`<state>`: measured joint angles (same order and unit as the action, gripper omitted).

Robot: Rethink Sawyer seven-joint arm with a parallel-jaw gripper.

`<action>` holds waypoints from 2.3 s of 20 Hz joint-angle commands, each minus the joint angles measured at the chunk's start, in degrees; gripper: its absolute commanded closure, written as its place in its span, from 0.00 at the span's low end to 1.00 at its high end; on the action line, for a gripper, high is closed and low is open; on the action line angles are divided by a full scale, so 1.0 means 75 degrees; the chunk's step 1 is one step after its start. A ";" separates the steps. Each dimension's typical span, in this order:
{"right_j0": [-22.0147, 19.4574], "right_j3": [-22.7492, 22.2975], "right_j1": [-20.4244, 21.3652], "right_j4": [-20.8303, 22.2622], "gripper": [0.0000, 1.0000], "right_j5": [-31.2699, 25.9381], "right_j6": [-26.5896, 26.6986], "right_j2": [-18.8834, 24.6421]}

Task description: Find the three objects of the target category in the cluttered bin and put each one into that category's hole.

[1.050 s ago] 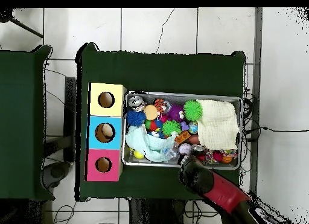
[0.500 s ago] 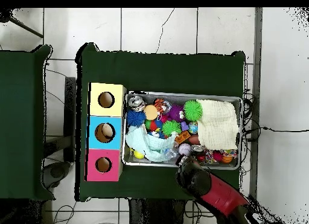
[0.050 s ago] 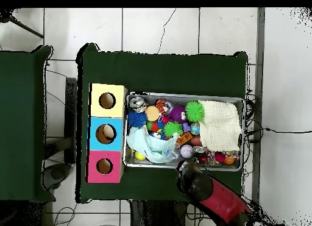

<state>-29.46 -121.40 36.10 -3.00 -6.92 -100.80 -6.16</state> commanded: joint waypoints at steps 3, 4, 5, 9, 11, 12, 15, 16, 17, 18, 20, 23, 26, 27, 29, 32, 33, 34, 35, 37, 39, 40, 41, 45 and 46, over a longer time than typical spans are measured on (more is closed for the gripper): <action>-0.0079 0.0067 -0.0178 -0.0586 0.00 -0.0462 -0.1608 0.0209; -0.0072 0.0023 -0.0169 -0.0586 0.00 -0.0427 -0.1613 0.0214; -0.0065 0.0015 -0.0166 -0.0587 0.00 -0.0438 -0.1596 0.0210; -0.0025 0.0029 -0.0167 -0.0622 0.00 -0.0510 -0.1540 0.0176; -0.0028 0.0059 -0.0188 -0.0631 0.00 -0.0524 -0.1507 0.0179; -0.0022 0.0081 -0.0182 -0.0629 0.00 -0.0558 -0.1483 0.0172; 0.0098 0.0232 -0.0175 -0.0658 0.00 -0.0760 -0.1446 0.0115; 0.0179 0.0333 -0.0179 -0.0684 0.00 -0.0864 -0.1441 0.0082; 0.0281 0.0447 -0.0221 -0.0731 0.00 -0.0954 -0.1459 0.0051; 0.0371 0.0574 -0.0254 -0.0781 0.00 -0.1044 -0.1473 0.0020; 0.0556 0.0832 -0.0322 -0.0939 0.00 -0.1272 -0.1554 -0.0038; 0.0859 0.1188 -0.0431 -0.1145 0.00 -0.1619 -0.1662 -0.0180; 0.1140 0.1587 -0.0559 -0.1304 0.00 -0.2001 -0.1717 -0.0331; 0.1225 0.1727 -0.0616 -0.1360 0.00 -0.2109 -0.1743 -0.0371; 0.1364 0.1975 -0.0711 -0.1444 0.00 -0.2335 -0.1783 -0.0440; 0.1540 0.2351 -0.0854 -0.1564 0.00 -0.2672 -0.1865 -0.0544; 0.1596 0.2451 -0.0887 -0.1614 0.00 -0.2782 -0.1911 -0.0581; 0.1632 0.2533 -0.0914 -0.1646 0.00 -0.2877 -0.1933 -0.0614; 0.1656 0.2559 -0.0909 -0.1668 0.00 -0.2931 -0.1941 -0.0637; 0.1650 0.2612 -0.0913 -0.1683 0.00 -0.3013 -0.1888 -0.0648; 0.1612 0.2646 -0.0933 -0.1714 0.00 -0.3034 -0.1826 -0.0652; 0.1585 0.2662 -0.0945 -0.1720 0.00 -0.3044 -0.1786 -0.0650; 0.1572 0.2671 -0.0948 -0.1735 0.00 -0.3061 -0.1768 -0.0659; 0.1509 0.2740 -0.0939 -0.1730 0.00 -0.3187 -0.1650 -0.0697; 0.1511 0.2777 -0.0934 -0.1725 0.00 -0.3237 -0.1635 -0.0712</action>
<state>-17.37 -107.12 30.57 -12.87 -25.14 -100.80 -12.28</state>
